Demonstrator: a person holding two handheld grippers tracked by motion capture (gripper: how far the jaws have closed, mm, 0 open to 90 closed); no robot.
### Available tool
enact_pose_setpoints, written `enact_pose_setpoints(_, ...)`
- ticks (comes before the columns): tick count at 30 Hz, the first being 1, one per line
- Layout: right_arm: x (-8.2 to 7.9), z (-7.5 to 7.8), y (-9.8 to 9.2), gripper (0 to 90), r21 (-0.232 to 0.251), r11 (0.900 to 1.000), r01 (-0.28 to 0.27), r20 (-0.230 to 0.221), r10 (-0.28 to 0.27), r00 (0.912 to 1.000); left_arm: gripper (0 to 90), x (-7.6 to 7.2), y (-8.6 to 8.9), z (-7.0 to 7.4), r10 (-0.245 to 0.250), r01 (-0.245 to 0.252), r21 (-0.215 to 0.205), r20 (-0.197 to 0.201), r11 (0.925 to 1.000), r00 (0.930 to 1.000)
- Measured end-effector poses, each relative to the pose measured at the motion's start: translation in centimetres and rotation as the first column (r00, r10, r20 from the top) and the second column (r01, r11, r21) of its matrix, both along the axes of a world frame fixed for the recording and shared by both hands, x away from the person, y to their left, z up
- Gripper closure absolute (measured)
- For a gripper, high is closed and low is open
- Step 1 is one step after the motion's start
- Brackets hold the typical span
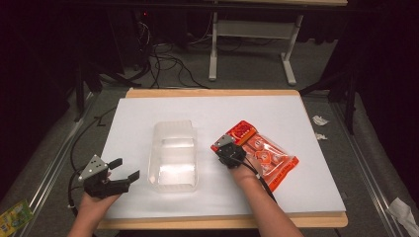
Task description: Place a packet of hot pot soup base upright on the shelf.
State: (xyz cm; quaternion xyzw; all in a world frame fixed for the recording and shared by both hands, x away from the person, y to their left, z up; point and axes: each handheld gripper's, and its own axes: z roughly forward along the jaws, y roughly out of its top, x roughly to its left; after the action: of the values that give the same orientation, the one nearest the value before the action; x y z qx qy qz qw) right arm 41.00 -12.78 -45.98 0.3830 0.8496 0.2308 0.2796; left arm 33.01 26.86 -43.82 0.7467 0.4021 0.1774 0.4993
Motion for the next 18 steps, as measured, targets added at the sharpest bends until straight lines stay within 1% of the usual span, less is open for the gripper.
enact_pose_setpoints(1,-0.1,0.4,-0.7,70.5,0.063,0.998,0.019,-0.008,-0.019,0.9998,16.6,-0.1,0.0,0.1,-0.003,0.003,0.002,0.001,1.0000,1.0000)
enact_pose_setpoints(2,-0.1,0.4,-0.7,70.5,0.063,0.998,0.019,-0.008,-0.019,0.9998,16.6,-0.2,-0.1,0.3,-0.005,0.005,-0.002,0.009,1.0000,0.9999)
enact_pose_setpoints(3,-0.1,0.7,-1.3,69.4,0.086,0.996,0.024,0.003,-0.024,0.9997,17.1,-0.3,-0.2,0.5,-0.014,0.014,-0.001,0.012,0.9999,0.9998)
enact_pose_setpoints(4,-0.2,1.0,-2.0,68.0,0.102,0.994,0.034,0.005,-0.035,0.9994,17.5,-0.4,-0.4,0.6,-0.018,0.018,-0.007,0.018,0.9998,0.9997)
enact_pose_setpoints(5,-0.4,1.7,-3.8,62.7,0.120,0.991,0.064,0.015,-0.066,0.9977,18.2,-0.7,-0.7,1.0,-0.029,0.030,-0.006,0.028,0.9995,0.9992)
enact_pose_setpoints(6,-0.5,2.0,-5.0,60.5,0.141,0.986,0.087,0.014,-0.090,0.9959,18.6,-0.8,-0.8,1.1,-0.034,0.034,0.000,0.034,0.9994,0.9989)
enact_pose_setpoints(7,-0.5,2.0,-5.0,60.5,0.141,0.986,0.087,0.014,-0.090,0.9959,19.1,-0.8,-0.8,1.1,-0.034,0.034,0.000,0.034,0.9994,0.9989)
enact_pose_setpoints(9,-0.8,2.4,-8.0,59.6,0.192,0.970,0.147,0.011,-0.152,0.9884,20.2,-1.1,-1.1,1.3,-0.035,0.035,-0.008,0.043,0.9994,0.9985)
enact_pose_setpoints(10,-0.9,2.5,-9.7,57.5,0.219,0.959,0.182,0.006,-0.187,0.9823,21.4,-1.2,-1.3,1.5,-0.035,0.036,-0.012,0.050,0.9993,0.9981)
enact_pose_setpoints(11,-1.3,2.5,-13.3,50.4,0.277,0.930,0.242,-0.029,-0.243,0.9695,24.1,-1.5,-1.5,1.8,-0.035,0.036,-0.021,0.063,0.9991,0.9974)
enact_pose_setpoints(12,-1.3,2.5,-13.3,50.4,0.277,0.930,0.242,-0.029,-0.243,0.9695,24.8,-1.5,-1.5,1.8,-0.035,0.036,-0.021,0.063,0.9991,0.9974)
enact_pose_setpoints(13,-1.7,2.3,-16.7,44.0,0.336,0.893,0.300,-0.070,-0.294,0.9532,25.0,-1.6,-1.6,1.9,-0.034,0.035,-0.025,0.067,0.9990,0.9972)
enact_pose_setpoints(14,-1.7,2.3,-16.7,44.0,0.336,0.893,0.300,-0.070,-0.294,0.9532,25.0,-1.6,-1.7,1.9,-0.033,0.035,-0.026,0.069,0.9991,0.9971)
enact_pose_setpoints(15,-2.0,2.1,-18.3,40.0,0.364,0.876,0.317,-0.082,-0.309,0.9475,25.1,-1.6,-1.8,1.9,-0.033,0.035,-0.024,0.068,0.9991,0.9971)
enact_pose_setpoints(16,-2.4,1.9,-20.0,35.8,0.394,0.851,0.346,-0.103,-0.333,0.9373,25.2,-1.6,-1.8,1.8,-0.034,0.035,-0.017,0.065,0.9992,0.9973)
enact_pose_setpoints(17,-2.9,1.4,-22.0,29.0,0.447,0.817,0.364,-0.142,-0.337,0.9309,25.1,-1.5,-1.9,1.5,-0.037,0.037,-0.002,0.054,0.9993,0.9978)
enact_pose_setpoints(18,-2.9,1.4,-22.0,29.0,0.447,0.817,0.364,-0.142,-0.337,0.9309,25.1,-1.5,-1.9,1.5,-0.037,0.037,-0.002,0.054,0.9993,0.9978)
